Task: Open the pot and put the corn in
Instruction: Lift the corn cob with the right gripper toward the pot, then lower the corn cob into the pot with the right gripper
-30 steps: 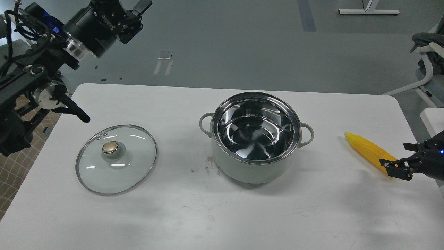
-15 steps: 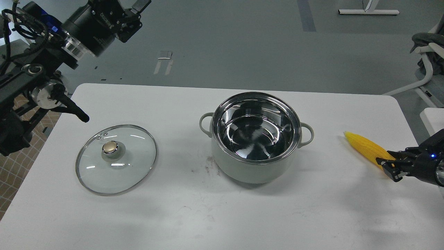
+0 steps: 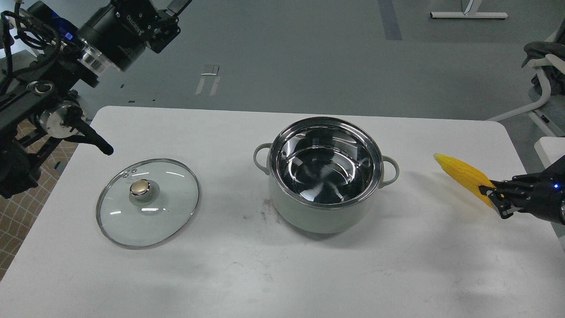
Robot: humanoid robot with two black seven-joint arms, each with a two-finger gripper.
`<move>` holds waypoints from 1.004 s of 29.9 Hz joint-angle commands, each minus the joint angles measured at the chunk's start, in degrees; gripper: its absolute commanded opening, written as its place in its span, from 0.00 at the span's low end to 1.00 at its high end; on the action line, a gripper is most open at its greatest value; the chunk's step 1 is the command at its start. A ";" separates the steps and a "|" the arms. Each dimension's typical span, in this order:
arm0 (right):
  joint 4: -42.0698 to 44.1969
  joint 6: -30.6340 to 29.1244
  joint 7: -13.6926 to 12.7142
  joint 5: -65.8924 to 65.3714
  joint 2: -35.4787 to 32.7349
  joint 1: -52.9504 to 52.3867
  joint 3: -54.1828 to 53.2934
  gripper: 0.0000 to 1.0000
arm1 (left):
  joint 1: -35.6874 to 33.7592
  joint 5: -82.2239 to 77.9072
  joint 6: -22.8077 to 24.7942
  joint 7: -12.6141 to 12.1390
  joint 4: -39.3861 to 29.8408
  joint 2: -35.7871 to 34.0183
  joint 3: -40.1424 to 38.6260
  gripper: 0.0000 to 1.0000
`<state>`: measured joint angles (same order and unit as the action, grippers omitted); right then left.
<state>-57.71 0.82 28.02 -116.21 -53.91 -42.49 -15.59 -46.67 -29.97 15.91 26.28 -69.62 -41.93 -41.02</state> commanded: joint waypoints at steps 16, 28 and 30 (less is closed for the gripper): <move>-22.71 -17.07 -0.02 9.87 -2.98 -25.70 0.65 0.15 | 0.00 0.00 0.00 -0.09 0.01 0.53 -0.02 0.96; -16.31 -21.91 -0.02 9.43 15.57 -31.78 9.96 0.16 | 0.00 -0.09 0.00 -0.09 0.01 0.71 -0.02 0.96; -14.90 -21.91 -0.02 9.08 17.34 -31.69 11.19 0.16 | 0.09 -0.09 0.00 -0.09 0.01 0.71 -0.02 0.96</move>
<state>-75.11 -21.07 28.02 -106.70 -39.78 -74.12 -6.36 -46.67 -30.05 15.91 26.19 -69.60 -41.22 -41.05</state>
